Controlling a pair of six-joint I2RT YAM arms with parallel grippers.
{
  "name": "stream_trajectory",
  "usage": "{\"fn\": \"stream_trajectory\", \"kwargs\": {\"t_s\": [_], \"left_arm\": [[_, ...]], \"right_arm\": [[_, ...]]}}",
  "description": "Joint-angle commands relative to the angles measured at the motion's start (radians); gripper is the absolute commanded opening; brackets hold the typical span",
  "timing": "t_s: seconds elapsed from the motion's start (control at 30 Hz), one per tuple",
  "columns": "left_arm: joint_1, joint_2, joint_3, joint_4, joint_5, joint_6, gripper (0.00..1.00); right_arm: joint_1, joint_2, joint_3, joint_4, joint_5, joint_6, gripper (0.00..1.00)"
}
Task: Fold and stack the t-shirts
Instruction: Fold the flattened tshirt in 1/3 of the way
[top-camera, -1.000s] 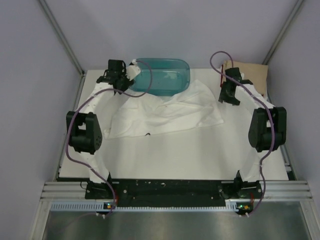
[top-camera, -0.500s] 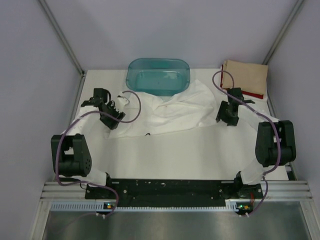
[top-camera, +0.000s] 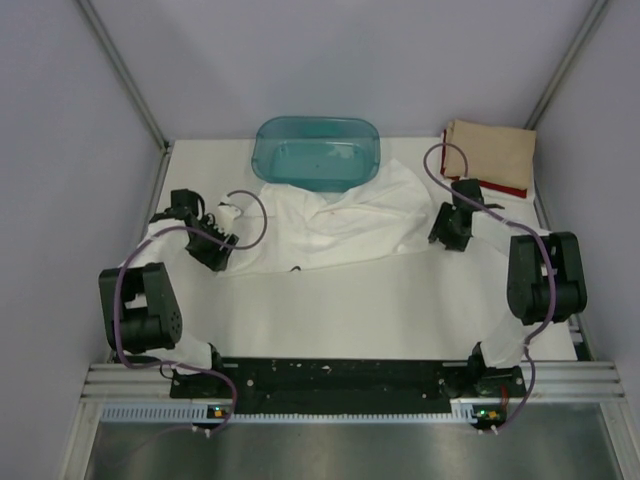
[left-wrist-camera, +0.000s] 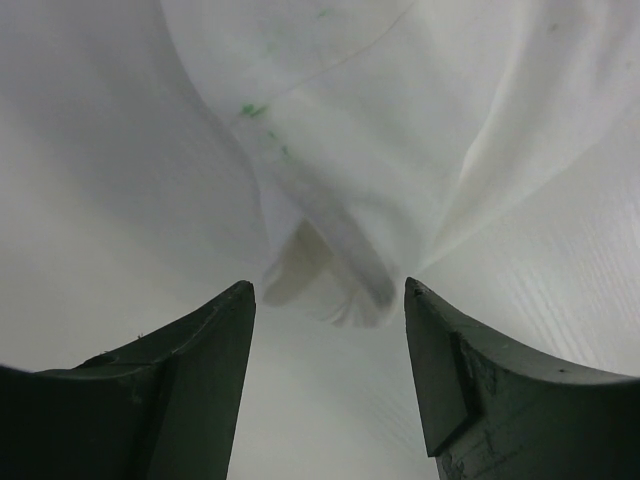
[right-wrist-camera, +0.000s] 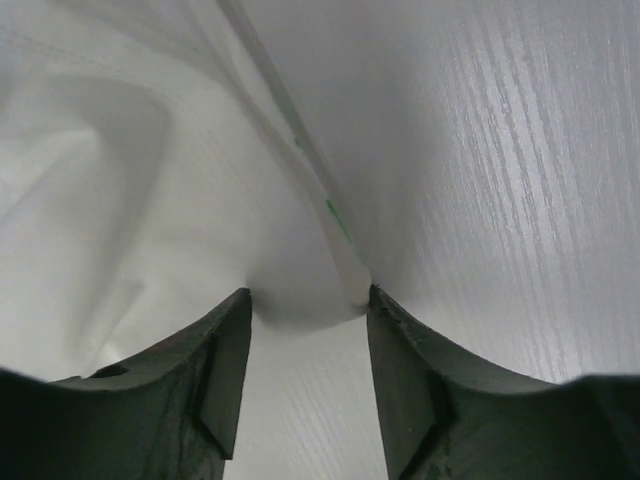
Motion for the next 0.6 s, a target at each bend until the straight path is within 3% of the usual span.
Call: {"fn": "stream_trajectory", "kwargs": {"t_s": [0.0,0.2,0.4,0.5,0.57], "left_arm": [[0.062,-0.021,0.02,-0.045,0.067,0.01,0.66],[0.069,0.028,-0.015,-0.073,0.04,0.018,0.68],[0.076,0.119,0.042,-0.032,0.04,-0.055,0.64],[0.075,0.152,0.05,-0.044,0.05,-0.059,0.51],[0.076,0.172,0.043,-0.053,0.063,-0.055,0.3]], "right_arm": [[0.005,0.027,0.002,0.047,0.036,0.024,0.42],[0.007,0.018,-0.016,0.086,0.056,0.027,0.12],[0.007,0.002,-0.023,0.095,0.065,0.013,0.0],[0.005,-0.019,-0.029,0.095,0.069,0.007,0.0],[0.004,-0.044,-0.035,0.093,0.074,0.007,0.0]]}}
